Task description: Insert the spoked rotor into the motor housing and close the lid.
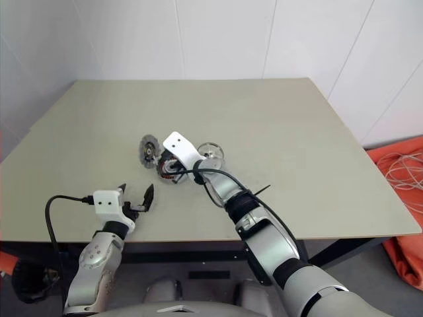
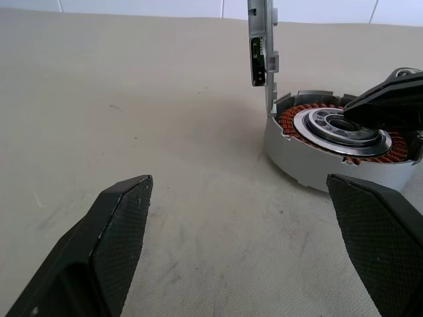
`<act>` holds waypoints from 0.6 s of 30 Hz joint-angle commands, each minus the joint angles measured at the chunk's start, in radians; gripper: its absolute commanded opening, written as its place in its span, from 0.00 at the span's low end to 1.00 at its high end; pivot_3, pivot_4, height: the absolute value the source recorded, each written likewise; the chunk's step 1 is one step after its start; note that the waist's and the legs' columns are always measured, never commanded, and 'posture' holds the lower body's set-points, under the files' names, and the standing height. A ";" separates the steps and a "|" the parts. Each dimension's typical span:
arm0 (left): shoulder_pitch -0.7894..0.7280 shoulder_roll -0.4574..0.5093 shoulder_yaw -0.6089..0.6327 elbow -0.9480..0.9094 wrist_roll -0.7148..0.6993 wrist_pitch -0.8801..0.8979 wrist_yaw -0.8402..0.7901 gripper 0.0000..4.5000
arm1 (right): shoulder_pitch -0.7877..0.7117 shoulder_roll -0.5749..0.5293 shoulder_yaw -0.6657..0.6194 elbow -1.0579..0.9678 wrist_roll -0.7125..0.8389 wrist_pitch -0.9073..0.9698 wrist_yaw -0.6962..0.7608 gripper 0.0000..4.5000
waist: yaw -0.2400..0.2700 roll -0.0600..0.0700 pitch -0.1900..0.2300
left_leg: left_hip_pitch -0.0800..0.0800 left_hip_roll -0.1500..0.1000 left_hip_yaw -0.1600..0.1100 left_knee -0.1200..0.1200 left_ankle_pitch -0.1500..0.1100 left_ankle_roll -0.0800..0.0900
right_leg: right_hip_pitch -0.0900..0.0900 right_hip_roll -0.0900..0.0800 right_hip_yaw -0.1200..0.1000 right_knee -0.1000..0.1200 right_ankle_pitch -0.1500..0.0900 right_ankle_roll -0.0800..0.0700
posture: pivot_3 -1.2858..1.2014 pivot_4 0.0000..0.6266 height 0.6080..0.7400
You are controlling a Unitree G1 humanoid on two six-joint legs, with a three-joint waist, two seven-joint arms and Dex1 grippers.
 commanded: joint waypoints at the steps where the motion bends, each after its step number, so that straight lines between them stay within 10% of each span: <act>1: -0.011 -0.002 -0.003 -0.049 -0.002 -0.002 0.006 1.00 | -0.010 -0.004 0.002 -0.026 -0.014 0.008 0.004 0.01 | 0.000 0.000 0.000 | 0.000 0.000 0.000 0.000 0.000 0.000 | 0.000 0.000 0.000 0.000 0.000 0.000 | 0.52 0.00 1.00; 18: -0.017 -0.002 -0.002 -0.029 -0.011 -0.001 -0.008 1.00 | 0.149 -0.129 -0.209 -0.404 0.144 0.218 -0.010 0.01 | 0.000 0.000 0.000 | 0.002 0.000 0.000 0.000 0.000 -0.001 | 0.002 0.000 0.000 0.000 0.000 0.000 | 0.52 0.00 1.00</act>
